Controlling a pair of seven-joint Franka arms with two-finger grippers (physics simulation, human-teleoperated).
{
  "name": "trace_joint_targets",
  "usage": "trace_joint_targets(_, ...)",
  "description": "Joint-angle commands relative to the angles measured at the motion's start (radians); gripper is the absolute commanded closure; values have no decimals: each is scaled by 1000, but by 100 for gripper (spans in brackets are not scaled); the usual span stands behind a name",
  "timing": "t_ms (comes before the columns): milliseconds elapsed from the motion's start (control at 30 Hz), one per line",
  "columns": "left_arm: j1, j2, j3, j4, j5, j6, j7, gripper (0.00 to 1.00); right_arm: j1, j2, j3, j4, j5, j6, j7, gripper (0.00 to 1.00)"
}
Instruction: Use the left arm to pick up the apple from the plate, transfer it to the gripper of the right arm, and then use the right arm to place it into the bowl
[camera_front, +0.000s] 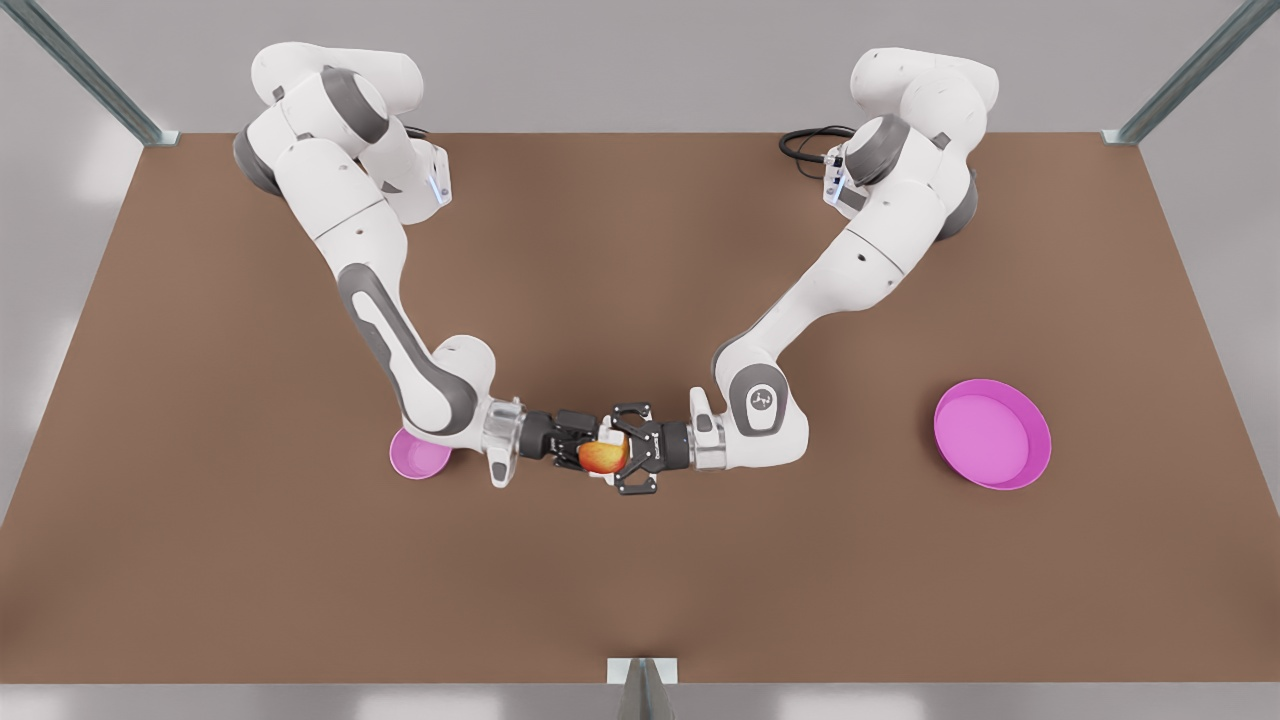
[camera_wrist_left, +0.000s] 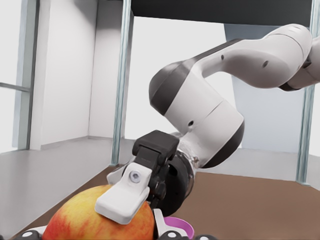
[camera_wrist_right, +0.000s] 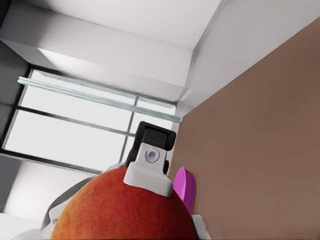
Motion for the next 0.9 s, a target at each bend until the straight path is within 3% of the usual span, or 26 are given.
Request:
trace_joint_targets(0, 0, -2, -1, 1, 9, -11, -7, 39, 1, -1, 0, 2, -6, 2, 147, 22)
trace_joint_targets(100, 0, -2, 0, 1, 9, -11, -7, 38, 1, -1, 0, 2, -6, 2, 147, 27)
trace_joint_targets(133, -2, -2, -1, 1, 9, -11, -10, 14, -1, -1, 0, 2, -6, 0, 147, 27)
trace_joint_targets(167, -2, -2, -3, 1, 9, -11, -11, 0, -1, -1, 0, 2, -7, 0, 147, 27)
trace_joint_targets(500, 0, -3, -3, 1, 9, -11, -11, 0, -7, -1, -7, 0, -10, -3, 144, 27)
trace_joint_targets(867, 12, -25, -15, 30, 12, -14, -140, 0, -96, -13, 2, -77, -173, -20, 124, 27)
